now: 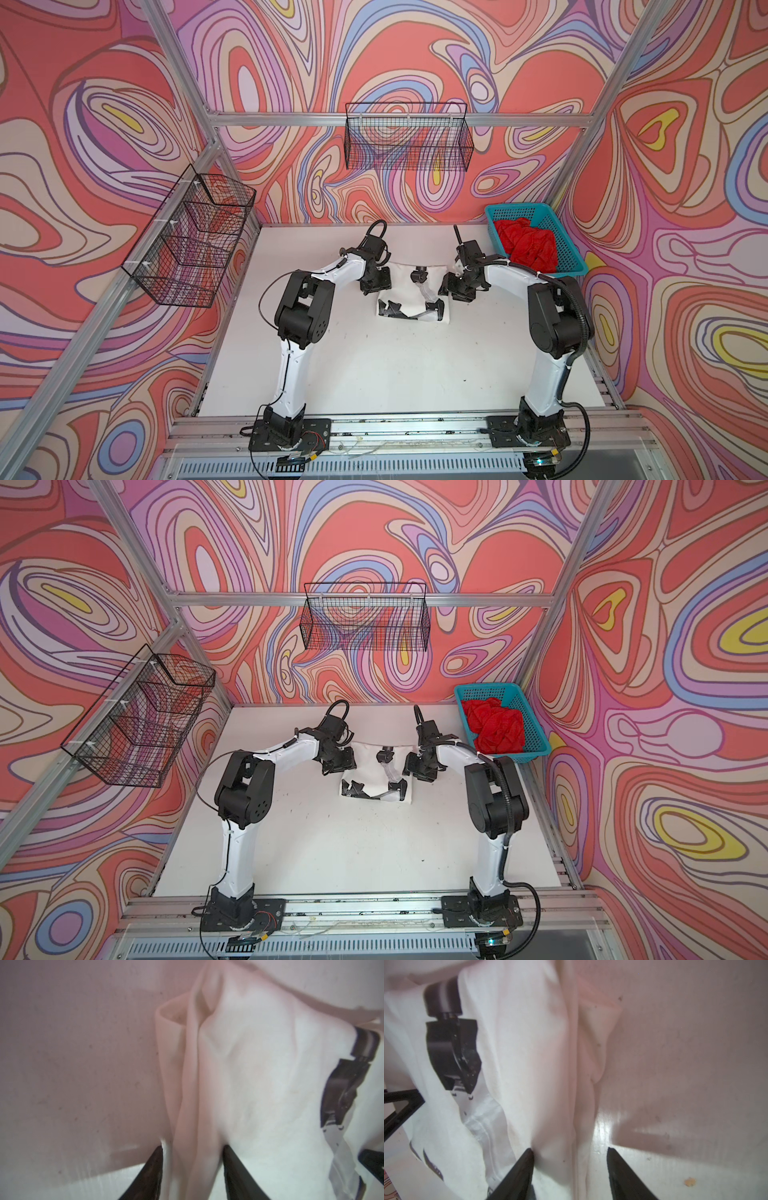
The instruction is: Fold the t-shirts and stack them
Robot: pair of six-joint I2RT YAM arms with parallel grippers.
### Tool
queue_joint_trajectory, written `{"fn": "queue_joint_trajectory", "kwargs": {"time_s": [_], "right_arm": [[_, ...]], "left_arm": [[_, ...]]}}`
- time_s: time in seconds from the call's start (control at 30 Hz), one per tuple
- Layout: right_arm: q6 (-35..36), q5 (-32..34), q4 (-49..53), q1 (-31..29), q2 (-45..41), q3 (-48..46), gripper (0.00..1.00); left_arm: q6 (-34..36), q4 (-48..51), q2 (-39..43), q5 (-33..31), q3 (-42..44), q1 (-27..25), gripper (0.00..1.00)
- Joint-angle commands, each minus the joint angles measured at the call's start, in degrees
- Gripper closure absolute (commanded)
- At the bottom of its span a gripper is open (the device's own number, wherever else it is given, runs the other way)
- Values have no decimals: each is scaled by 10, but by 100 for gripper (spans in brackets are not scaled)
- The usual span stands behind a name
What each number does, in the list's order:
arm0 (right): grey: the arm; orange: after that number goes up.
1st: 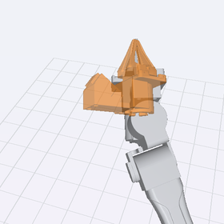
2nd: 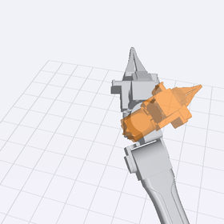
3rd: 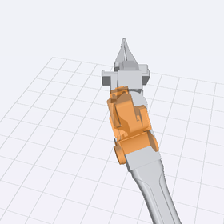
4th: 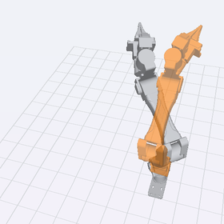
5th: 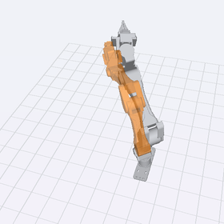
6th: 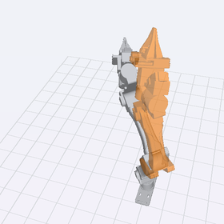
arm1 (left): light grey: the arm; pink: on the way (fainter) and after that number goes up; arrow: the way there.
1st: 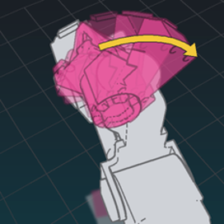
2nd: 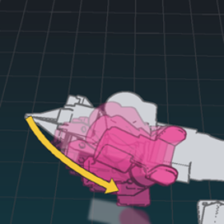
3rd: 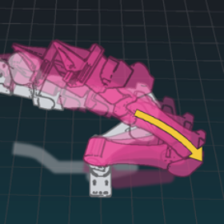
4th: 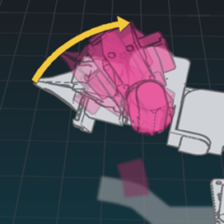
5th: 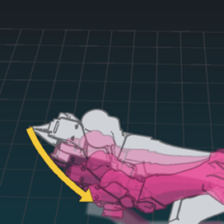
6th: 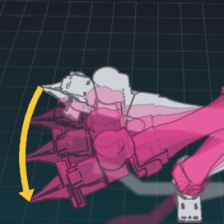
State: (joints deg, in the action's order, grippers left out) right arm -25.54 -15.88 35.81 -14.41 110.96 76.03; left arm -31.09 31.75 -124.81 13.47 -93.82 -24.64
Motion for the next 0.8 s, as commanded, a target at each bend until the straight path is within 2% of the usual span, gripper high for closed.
{"fn": "queue_joint_trajectory", "kwargs": {"time_s": [0.0,0.23,0.4,0.63,0.77], "right_arm": [[7,1,3,0,-33,-7,40],[-2,0,1,1,-41,-8,41],[-3,0,7,0,-48,-7,40],[1,2,32,1,-68,4,40],[3,-5,46,1,-87,7,41]], "left_arm": [[6,12,-24,3,-5,4,61],[-11,-3,-20,20,33,5,84],[-15,-4,-27,26,17,4,99],[3,34,-15,18,-1,6,100],[23,62,30,-4,40,23,100]]}}
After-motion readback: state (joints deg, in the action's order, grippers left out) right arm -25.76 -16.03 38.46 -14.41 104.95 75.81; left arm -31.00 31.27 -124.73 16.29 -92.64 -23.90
